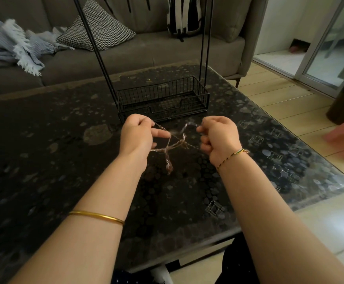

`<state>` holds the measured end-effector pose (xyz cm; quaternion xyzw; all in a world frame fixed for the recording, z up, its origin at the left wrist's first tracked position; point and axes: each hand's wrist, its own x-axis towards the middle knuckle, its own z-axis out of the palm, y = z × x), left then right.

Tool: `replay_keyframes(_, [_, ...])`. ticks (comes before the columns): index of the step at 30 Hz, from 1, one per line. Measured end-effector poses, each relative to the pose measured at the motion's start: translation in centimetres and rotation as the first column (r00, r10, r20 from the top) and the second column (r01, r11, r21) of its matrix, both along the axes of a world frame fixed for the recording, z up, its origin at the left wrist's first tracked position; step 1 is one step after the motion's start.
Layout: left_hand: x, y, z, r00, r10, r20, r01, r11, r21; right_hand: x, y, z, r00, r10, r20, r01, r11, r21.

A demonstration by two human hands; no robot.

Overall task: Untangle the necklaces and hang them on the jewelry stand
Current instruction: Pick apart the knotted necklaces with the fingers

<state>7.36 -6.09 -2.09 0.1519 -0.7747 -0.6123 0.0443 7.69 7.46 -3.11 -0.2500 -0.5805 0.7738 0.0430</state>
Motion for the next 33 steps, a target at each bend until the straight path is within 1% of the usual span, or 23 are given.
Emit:
replay_keyframes(3, [0.0,0.1,0.1,0.999,-0.030,-0.025,0.030,1.000,0.004,0.1,-0.3,-0.1,0.989,0.135,0.055,-0.143,0.966,0.215])
replay_keyframes(5, [0.2,0.3,0.3,0.998,-0.046,-0.044,0.047,0.999,0.017,0.2,-0.4,-0.1,0.974,0.216,0.064,-0.224,0.895,0.385])
replay_keyframes(6, [0.2,0.4,0.3,0.998,-0.046,-0.051,0.048,0.998,0.029,0.3,-0.5,-0.1,0.962,0.261,0.075,-0.267,0.856,0.444])
replay_keyframes(7, [0.2,0.5,0.4,0.998,-0.043,-0.053,0.046,0.998,0.039,0.4,-0.5,0.0,0.949,0.304,0.087,-0.307,0.825,0.474])
replay_keyframes(9, [0.2,0.6,0.4,0.998,-0.039,-0.049,0.042,0.998,0.043,0.4,-0.6,0.1,0.921,0.375,0.101,-0.377,0.799,0.469])
replay_keyframes(11, [0.2,0.6,0.4,0.998,-0.045,-0.042,0.046,0.999,0.028,0.6,-0.7,0.3,0.899,0.422,0.115,-0.426,0.784,0.452])
replay_keyframes(13, [0.3,0.5,0.4,0.997,-0.066,-0.049,0.068,0.997,0.022,0.7,-0.8,0.5,0.881,0.455,0.127,-0.455,0.743,0.490])
replay_keyframes(15, [0.3,0.5,0.5,0.995,-0.085,-0.060,0.087,0.996,0.026,0.7,-1.0,0.4,0.870,0.479,0.117,-0.454,0.686,0.568])
replay_keyframes(18, [0.4,0.5,0.7,0.994,-0.086,-0.066,0.086,0.996,0.010,0.6,-1.1,0.0,0.887,0.455,0.073,-0.375,0.620,0.690])
replay_keyframes(21, [0.4,0.2,0.7,0.995,-0.092,-0.042,0.090,0.995,-0.033,0.2,-0.9,-0.4,0.909,0.415,0.033,-0.313,0.629,0.712])
replay_keyframes(27, [0.4,0.0,0.2,0.988,-0.148,0.043,0.152,0.981,-0.117,0.0,-0.8,-0.8,0.934,0.356,-0.035,-0.251,0.721,0.646])
replay_keyframes(31, [0.4,0.1,-0.1,0.960,-0.263,0.095,0.280,0.913,-0.297,0.2,-0.7,-0.6,0.933,0.356,-0.054,-0.255,0.759,0.599])
replay_keyframes(33, [0.5,0.2,0.1,0.947,-0.287,0.144,0.318,0.898,-0.303,0.2,-0.7,-0.5,0.928,0.367,-0.061,-0.266,0.769,0.582])
